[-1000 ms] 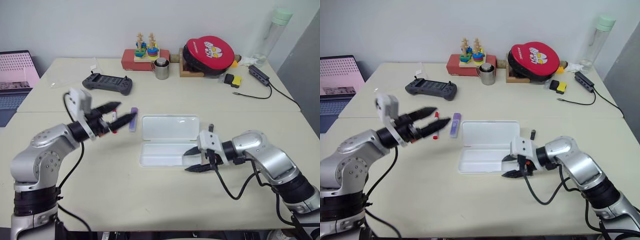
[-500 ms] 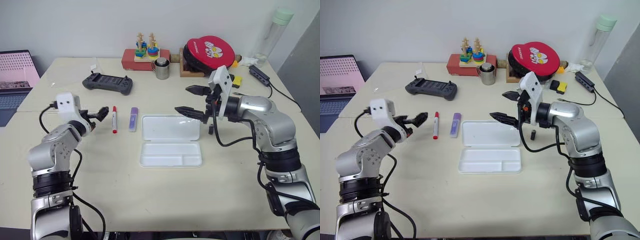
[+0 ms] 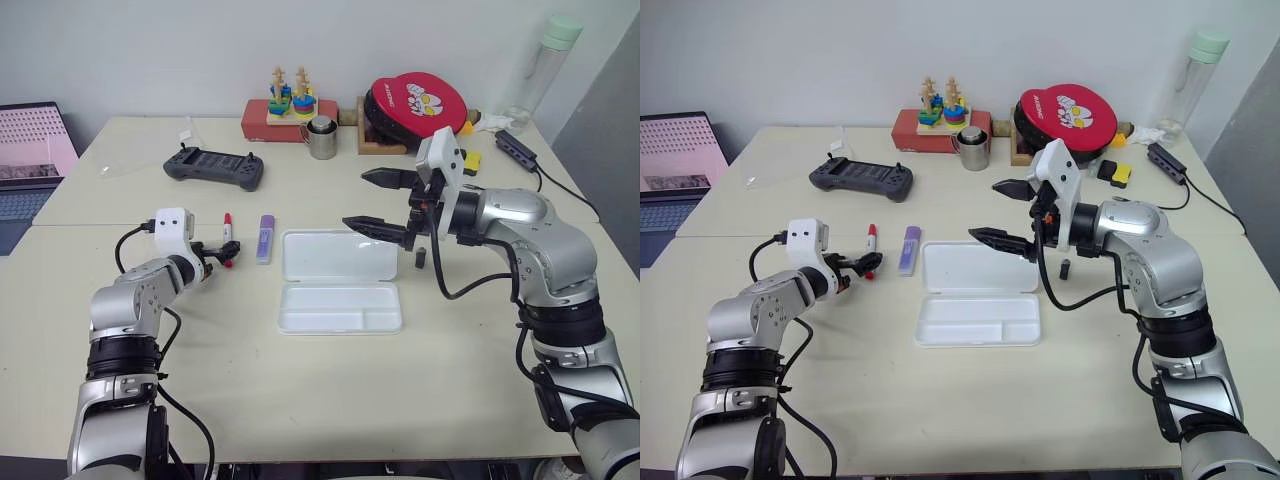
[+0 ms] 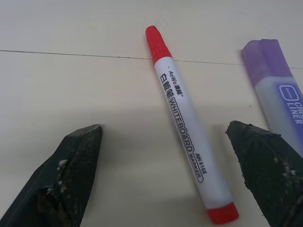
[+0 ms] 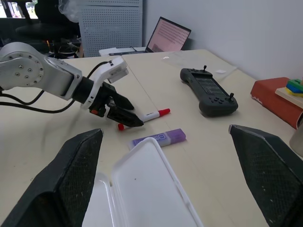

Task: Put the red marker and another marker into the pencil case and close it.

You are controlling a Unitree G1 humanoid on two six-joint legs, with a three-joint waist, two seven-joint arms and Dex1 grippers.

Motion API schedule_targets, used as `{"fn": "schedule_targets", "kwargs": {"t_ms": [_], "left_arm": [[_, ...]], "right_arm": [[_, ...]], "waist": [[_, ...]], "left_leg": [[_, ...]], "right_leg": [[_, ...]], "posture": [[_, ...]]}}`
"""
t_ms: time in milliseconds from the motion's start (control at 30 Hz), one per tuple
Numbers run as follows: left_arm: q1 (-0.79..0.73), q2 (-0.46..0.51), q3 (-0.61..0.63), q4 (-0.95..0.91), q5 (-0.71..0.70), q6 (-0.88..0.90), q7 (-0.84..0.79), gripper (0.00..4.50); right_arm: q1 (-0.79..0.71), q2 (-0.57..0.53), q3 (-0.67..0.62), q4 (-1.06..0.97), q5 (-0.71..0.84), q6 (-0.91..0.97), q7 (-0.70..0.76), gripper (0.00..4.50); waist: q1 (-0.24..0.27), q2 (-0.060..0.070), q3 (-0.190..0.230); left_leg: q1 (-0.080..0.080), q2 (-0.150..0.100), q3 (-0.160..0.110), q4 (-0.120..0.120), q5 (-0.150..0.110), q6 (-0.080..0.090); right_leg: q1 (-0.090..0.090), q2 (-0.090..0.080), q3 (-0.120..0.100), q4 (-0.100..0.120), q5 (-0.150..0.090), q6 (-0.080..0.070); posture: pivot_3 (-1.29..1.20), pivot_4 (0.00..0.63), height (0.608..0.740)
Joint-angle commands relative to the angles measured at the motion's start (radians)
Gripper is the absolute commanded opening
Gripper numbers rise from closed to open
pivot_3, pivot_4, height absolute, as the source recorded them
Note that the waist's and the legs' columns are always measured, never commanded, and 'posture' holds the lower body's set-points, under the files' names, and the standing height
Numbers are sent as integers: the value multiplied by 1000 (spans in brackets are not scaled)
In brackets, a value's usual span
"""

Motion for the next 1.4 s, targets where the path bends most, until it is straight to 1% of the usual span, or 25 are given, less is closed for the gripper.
{"fn": "schedule_targets", "kwargs": {"t_ms": [33,367,567,633,700,733,833,900,933,967,1000,1033,1067,1133,1167,1267,1400], "left_arm": [[-12,-13,-7,20,24,-6,4,3739],[-11,-32,10,13,39,1,9,1614],[-7,-49,29,15,45,2,27,498],[-10,-51,30,20,52,-12,33,430],[-12,-38,-10,-1,78,-95,-18,430],[-23,-43,-5,-18,72,-135,-34,430],[-80,-45,10,-83,25,-269,-146,430],[-117,-35,-6,-156,-22,-330,-278,430],[-126,-14,-54,-221,-58,-333,-408,430],[-128,14,-127,-275,-60,-350,-534,430],[-127,35,-178,-306,-56,-361,-615,430],[-126,53,-242,-321,-27,-391,-687,430],[-127,63,-279,-323,-6,-414,-722,430],[-126,86,-381,-338,14,-425,-841,430],[-124,105,-437,-332,51,-449,-892,430],[-127,131,-528,-286,127,-508,-971,430],[-155,108,-582,-167,211,-589,-989,430]], "right_arm": [[-21,-17,-17,-53,39,14,10,4500],[-21,-25,-20,-59,65,21,8,4500],[-17,-34,-18,-65,75,23,18,4500],[-14,-37,-20,-67,78,24,19,4500],[-12,-43,-24,-71,85,26,20,4500],[-11,-47,-28,-73,90,28,20,4500],[-8,-61,-48,-80,112,36,19,4500],[-1,-85,-77,-93,138,52,28,4500],[15,-115,-103,-114,166,70,48,4500],[31,-146,-126,-135,194,86,65,4500],[42,-166,-140,-149,213,96,76,4500],[57,-189,-150,-166,228,107,88,4500],[67,-203,-154,-176,238,112,92,4500],[96,-243,-150,-203,234,120,95,4500],[110,-256,-151,-217,235,125,90,4500],[142,-277,-152,-252,249,138,68,4500],[202,-303,-149,-319,251,165,33,4500]], "waist": [[0,0,0],[2,0,0],[3,0,0],[3,0,0],[3,0,0],[3,0,0],[4,0,0],[4,-1,1],[5,-1,1],[6,-1,1],[6,-1,1],[5,-1,1],[3,2,-1],[3,2,-1],[2,2,-1],[-5,3,1],[3,3,1]], "left_leg": [[0,0,0,0,0,0],[0,0,0,0,0,0],[0,0,0,0,0,0],[0,0,0,0,0,0],[0,0,0,0,0,0],[0,0,0,1,0,0],[-1,0,-1,1,0,0],[-2,0,-1,2,0,0],[-4,0,-2,2,0,0],[-8,0,-4,7,0,0],[-12,0,-6,10,0,0],[-13,0,-6,10,0,0],[-14,-1,-6,10,0,0],[-13,-3,-5,10,0,0],[-13,-3,-5,10,0,0],[-13,-1,-4,10,0,0],[-13,1,-3,11,0,0]], "right_leg": [[0,0,0,0,0,0],[0,-1,0,0,0,0],[0,-1,0,0,0,0],[0,-1,0,0,0,0],[0,-1,0,0,0,0],[0,-1,0,0,0,0],[0,-1,-1,0,0,0],[0,-1,-1,-1,0,0],[-1,-1,-1,-1,0,0],[-2,-1,-2,-1,0,0],[-3,-1,-3,-1,0,0],[-4,-2,-3,-1,0,0],[-4,-2,-3,-1,0,0],[-4,-4,-2,-1,0,0],[-4,-4,-2,-1,0,0],[-4,-2,-1,0,0,0],[-4,0,-1,2,0,0]], "posture": [[0,150,740],[0,150,740],[0,150,740],[0,150,740],[0,150,740],[0,150,740],[0,150,740],[0,150,740],[0,150,740],[0,150,740],[0,150,740],[0,150,740],[0,150,740],[0,150,740],[0,150,740],[0,150,740],[0,150,740]]}}
